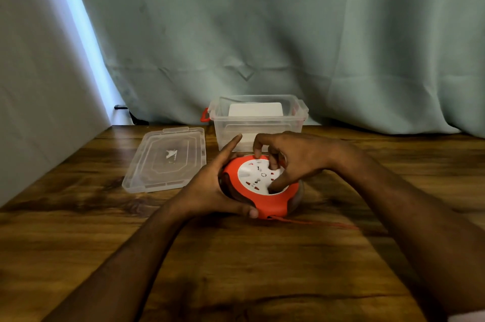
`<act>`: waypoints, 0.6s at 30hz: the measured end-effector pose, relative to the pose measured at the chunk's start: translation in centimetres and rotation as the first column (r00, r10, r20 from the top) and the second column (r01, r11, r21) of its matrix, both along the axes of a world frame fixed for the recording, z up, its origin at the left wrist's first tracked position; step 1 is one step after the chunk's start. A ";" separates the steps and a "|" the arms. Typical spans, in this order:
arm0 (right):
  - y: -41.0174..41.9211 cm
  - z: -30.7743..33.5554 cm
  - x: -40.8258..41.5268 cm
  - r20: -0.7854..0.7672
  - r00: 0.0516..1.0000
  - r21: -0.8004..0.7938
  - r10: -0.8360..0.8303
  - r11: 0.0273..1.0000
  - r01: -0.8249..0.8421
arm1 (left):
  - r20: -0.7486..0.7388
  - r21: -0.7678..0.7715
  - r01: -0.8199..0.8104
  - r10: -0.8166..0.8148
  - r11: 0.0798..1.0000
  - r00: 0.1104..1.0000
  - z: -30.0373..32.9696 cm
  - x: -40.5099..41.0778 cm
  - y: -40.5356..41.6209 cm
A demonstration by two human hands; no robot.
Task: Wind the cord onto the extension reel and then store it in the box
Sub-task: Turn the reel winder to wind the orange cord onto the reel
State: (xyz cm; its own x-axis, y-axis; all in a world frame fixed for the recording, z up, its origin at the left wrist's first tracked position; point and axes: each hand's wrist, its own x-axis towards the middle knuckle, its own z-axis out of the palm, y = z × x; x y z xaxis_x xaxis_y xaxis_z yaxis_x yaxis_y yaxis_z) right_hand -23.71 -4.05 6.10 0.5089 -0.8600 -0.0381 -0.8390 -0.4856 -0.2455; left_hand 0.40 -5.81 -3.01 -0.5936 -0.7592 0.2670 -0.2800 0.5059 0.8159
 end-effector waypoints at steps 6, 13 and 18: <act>0.3 -0.4 0.6 -0.052 0.998 -0.064 -0.034 0.997 0.031 | -0.010 -0.027 0.005 -0.005 1.000 1.000 0.0 -0.1 0.0; 0.5 -0.9 1.7 -0.055 0.998 -0.110 -0.022 0.994 0.016 | -0.015 -0.038 0.010 -0.011 0.999 1.000 0.0 -0.1 -0.1; 0.4 -0.2 1.1 0.042 0.999 -0.073 0.024 0.997 -0.021 | -0.014 -0.047 0.007 -0.008 0.999 1.000 -0.2 0.0 -0.2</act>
State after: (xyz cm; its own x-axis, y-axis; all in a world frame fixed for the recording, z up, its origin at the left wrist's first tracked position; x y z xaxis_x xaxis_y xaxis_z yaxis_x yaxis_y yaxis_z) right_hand -22.65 -3.69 5.88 0.5281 -0.8479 0.0460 -0.8170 -0.5222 -0.2445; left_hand 0.40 -5.99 -3.21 -0.5953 -0.7412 0.3102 -0.2647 0.5454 0.7952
